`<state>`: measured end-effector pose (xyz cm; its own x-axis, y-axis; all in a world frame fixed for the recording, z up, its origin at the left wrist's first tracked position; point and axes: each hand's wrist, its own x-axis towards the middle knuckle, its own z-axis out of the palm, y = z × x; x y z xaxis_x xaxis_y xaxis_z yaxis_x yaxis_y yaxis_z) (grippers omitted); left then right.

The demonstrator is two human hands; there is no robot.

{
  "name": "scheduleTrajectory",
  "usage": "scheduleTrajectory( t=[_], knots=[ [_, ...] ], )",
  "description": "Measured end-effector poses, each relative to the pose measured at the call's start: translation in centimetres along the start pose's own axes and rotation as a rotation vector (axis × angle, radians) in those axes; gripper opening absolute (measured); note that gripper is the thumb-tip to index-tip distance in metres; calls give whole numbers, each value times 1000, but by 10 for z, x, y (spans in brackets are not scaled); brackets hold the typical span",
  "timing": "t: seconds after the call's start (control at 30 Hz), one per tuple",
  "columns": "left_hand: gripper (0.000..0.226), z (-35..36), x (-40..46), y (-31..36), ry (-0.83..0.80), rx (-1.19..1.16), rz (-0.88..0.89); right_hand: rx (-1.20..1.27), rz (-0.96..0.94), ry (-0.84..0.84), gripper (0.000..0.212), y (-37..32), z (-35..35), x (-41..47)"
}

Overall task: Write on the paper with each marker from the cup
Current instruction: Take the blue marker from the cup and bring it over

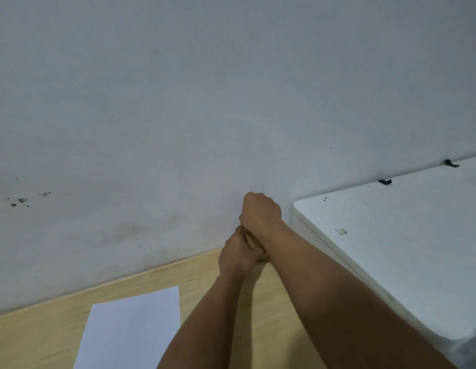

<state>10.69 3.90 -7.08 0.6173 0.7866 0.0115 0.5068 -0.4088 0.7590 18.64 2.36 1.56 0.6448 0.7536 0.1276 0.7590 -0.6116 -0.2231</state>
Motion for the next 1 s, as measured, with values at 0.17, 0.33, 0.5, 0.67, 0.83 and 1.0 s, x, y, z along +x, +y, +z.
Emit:
scheduleTrajectory(
  t=[0.17, 0.33, 0.5, 0.67, 0.83, 1.0],
  knots=[
    [45, 7, 3, -4, 93, 37, -26, -24, 28, -24, 21, 8, 5, -2],
    [52, 8, 2, -2, 96, 48, -42, 82, 36, 39, 19, 10, -4, -8],
    [107, -7, -6, 5, 19, 42, -38, 311, 15, 209, 17, 13, -46, -13],
    [60, -65, -31, 9, 175, 102, -1, 702, -14, 344, 26, 3, -87, -29],
    [38, -150, -69, -14, 339, -4, -2, 1252, 12, -64, 27, -37, -71, -76],
    [61, -219, -130, -68, 396, -106, -40, 1265, 33, -409, 28, -92, -13, -137]
  ],
)
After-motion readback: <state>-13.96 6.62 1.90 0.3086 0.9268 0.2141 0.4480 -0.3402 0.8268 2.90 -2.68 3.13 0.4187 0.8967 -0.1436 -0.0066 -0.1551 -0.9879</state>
